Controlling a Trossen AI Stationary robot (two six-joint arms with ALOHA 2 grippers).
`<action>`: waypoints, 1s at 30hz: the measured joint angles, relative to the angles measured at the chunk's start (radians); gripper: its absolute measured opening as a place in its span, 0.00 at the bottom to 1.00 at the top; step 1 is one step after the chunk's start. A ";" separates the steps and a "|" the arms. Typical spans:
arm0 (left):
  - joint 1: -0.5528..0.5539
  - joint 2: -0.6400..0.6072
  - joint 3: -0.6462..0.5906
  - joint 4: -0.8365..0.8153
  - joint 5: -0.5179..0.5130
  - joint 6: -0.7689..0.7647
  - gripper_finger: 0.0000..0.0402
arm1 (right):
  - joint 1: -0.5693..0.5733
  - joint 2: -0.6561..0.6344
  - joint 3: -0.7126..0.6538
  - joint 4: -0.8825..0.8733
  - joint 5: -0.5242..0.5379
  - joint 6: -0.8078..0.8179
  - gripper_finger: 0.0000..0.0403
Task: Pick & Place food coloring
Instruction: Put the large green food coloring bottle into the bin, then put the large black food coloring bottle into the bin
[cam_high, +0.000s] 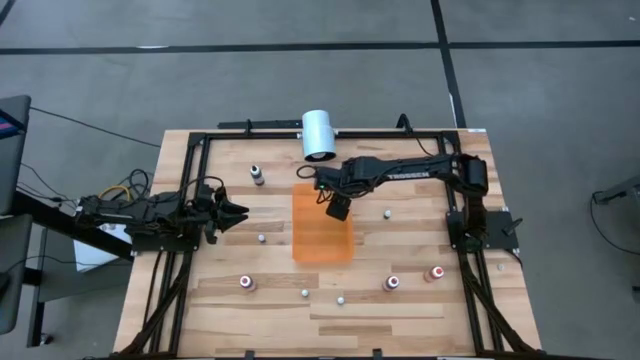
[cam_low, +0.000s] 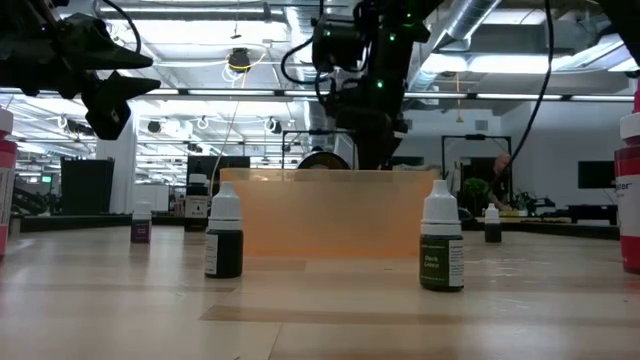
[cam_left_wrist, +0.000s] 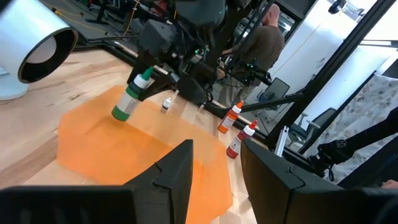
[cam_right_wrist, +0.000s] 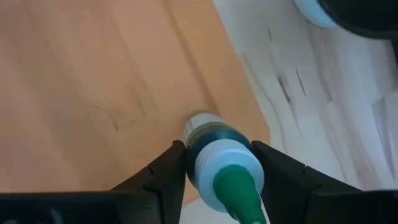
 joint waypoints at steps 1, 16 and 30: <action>0.000 0.000 0.000 0.000 0.000 0.000 0.31 | 0.000 -0.002 0.002 0.005 0.000 0.000 0.41; 0.000 0.000 0.000 0.000 0.000 0.000 0.31 | 0.001 -0.002 0.002 0.008 -0.001 -0.001 0.53; 0.000 0.000 0.000 0.002 0.001 -0.004 0.31 | 0.005 -0.054 0.045 -0.098 -0.001 -0.053 0.53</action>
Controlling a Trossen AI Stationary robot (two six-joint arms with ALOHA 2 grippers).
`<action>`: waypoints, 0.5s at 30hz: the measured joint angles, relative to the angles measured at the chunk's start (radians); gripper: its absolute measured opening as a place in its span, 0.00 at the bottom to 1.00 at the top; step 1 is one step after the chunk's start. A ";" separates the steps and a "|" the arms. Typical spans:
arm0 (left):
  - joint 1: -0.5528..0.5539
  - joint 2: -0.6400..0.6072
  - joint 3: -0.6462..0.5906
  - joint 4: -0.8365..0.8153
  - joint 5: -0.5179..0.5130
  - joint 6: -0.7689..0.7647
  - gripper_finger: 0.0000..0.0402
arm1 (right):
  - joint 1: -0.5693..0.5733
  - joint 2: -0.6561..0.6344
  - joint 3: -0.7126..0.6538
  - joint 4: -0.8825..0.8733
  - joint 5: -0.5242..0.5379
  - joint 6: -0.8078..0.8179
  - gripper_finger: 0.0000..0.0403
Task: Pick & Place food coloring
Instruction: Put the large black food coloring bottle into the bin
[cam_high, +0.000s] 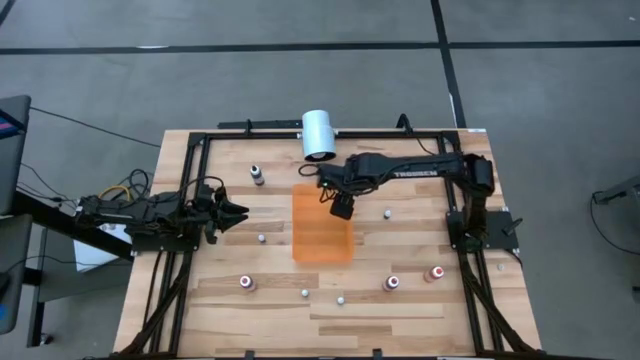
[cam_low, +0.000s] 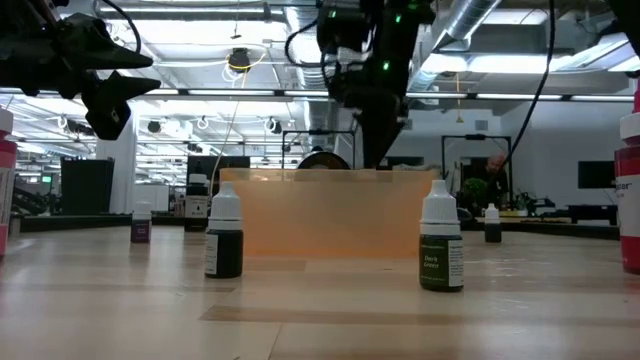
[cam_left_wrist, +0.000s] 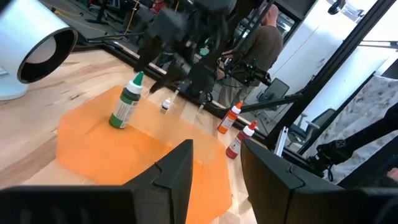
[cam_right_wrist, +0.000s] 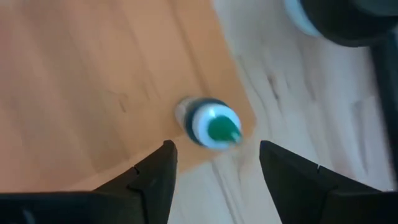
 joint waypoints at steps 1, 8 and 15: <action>0.000 0.000 0.000 0.000 0.000 -0.001 0.31 | 0.000 -0.019 0.005 -0.014 0.002 0.000 0.53; 0.000 0.000 0.000 -0.010 0.000 -0.001 0.31 | -0.006 -0.171 -0.033 0.023 0.080 -0.001 0.53; 0.000 0.000 0.000 -0.037 -0.080 0.000 0.31 | -0.030 -0.318 -0.252 0.208 0.095 0.017 0.52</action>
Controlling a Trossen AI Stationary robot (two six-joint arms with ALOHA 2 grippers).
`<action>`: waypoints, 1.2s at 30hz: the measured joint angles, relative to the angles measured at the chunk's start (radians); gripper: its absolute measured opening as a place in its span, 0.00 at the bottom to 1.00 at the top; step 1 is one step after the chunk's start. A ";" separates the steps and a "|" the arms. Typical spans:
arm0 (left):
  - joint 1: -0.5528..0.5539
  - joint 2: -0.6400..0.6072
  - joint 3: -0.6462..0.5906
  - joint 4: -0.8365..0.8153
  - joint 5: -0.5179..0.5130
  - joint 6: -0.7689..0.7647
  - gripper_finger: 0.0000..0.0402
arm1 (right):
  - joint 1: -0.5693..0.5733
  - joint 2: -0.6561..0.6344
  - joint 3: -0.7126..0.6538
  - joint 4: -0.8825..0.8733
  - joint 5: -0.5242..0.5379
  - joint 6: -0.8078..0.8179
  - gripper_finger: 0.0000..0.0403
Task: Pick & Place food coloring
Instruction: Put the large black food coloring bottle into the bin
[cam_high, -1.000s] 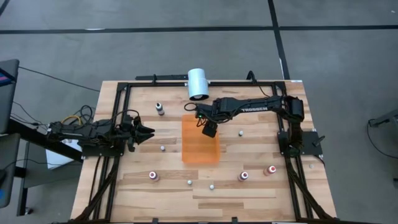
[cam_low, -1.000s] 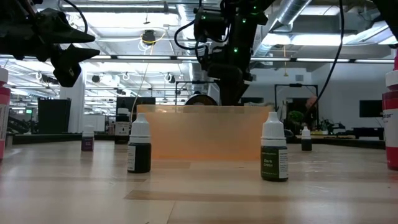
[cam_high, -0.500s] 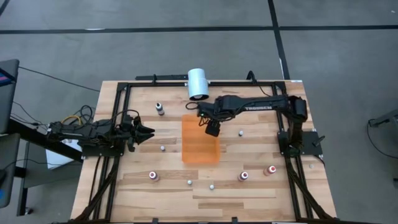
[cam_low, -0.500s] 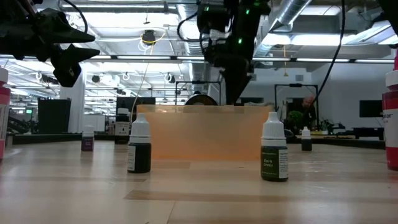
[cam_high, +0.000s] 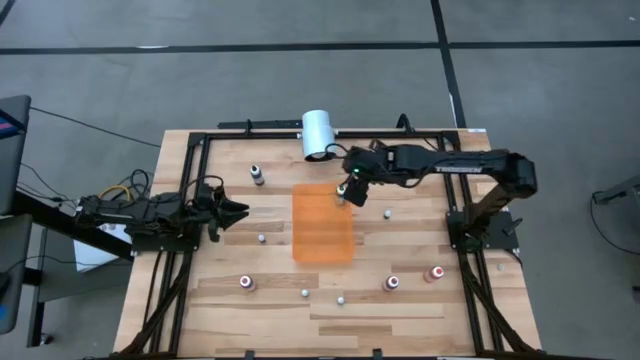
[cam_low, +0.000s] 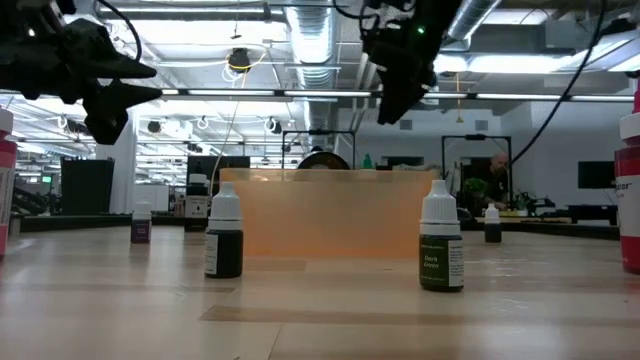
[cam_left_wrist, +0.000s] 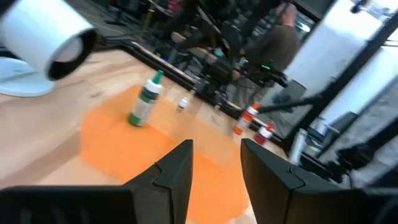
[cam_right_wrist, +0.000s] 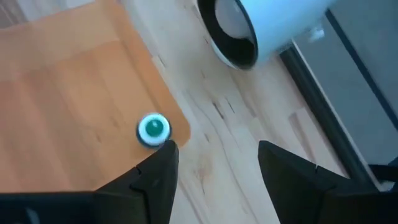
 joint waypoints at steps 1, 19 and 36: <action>0.000 0.000 0.000 -0.001 -0.022 0.000 0.31 | 0.000 -0.023 -0.036 0.019 0.000 0.012 0.51; 0.000 0.027 0.072 -0.001 -0.199 0.114 0.31 | 0.034 -0.525 -0.499 0.383 0.003 0.123 0.44; 0.011 0.368 0.267 -0.047 -0.262 0.134 0.31 | 0.044 -0.941 -0.680 0.501 0.005 0.144 0.42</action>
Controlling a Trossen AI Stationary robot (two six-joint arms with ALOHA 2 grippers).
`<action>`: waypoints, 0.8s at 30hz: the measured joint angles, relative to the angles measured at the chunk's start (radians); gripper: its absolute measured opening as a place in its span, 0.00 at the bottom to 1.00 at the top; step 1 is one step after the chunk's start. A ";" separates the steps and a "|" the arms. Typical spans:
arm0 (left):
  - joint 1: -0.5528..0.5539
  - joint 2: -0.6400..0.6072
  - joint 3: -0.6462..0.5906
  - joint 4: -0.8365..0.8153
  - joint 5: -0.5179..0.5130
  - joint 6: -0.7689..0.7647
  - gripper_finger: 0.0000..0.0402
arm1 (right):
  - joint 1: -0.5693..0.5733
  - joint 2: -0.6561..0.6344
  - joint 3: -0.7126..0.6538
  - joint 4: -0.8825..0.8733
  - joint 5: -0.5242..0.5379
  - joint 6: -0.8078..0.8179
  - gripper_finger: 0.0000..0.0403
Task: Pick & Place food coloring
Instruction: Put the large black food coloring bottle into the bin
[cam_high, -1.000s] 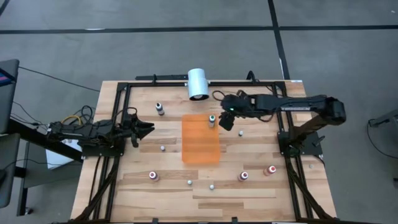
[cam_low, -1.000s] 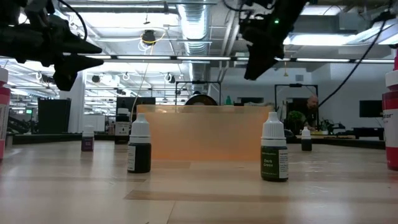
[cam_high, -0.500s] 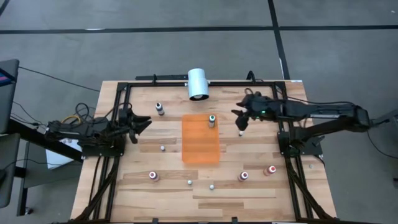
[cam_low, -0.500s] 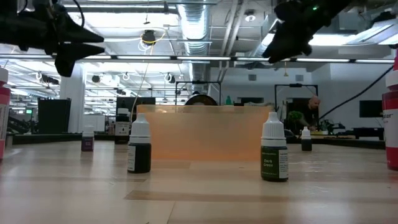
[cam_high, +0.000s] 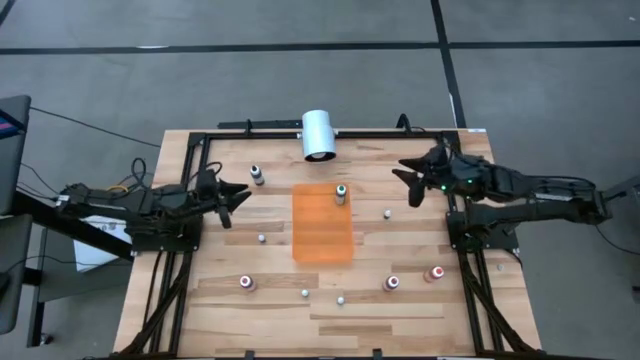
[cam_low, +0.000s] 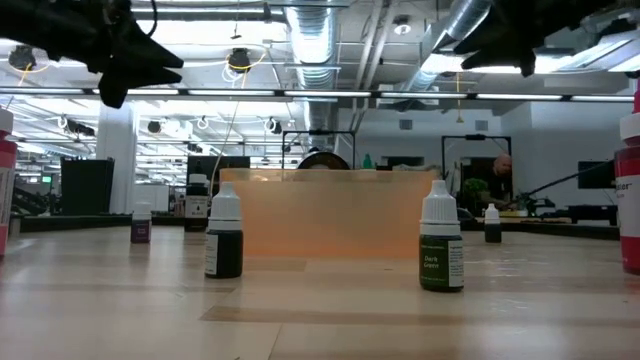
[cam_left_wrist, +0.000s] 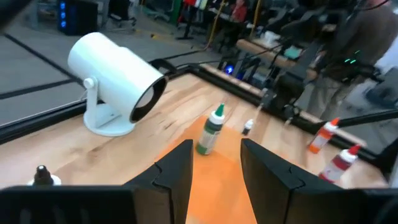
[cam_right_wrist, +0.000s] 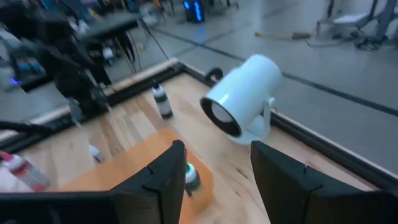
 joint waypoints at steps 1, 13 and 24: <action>0.009 0.029 0.014 0.000 -0.003 0.000 0.31 | 0.007 -0.017 -0.014 0.017 0.000 0.000 0.42; 0.218 0.284 0.267 -0.206 -0.009 -0.109 0.31 | 0.111 -0.173 -0.131 0.137 -0.003 0.028 0.41; 0.406 0.515 0.503 -0.435 0.094 -0.122 0.31 | 0.175 -0.265 -0.131 0.162 0.004 -0.084 0.40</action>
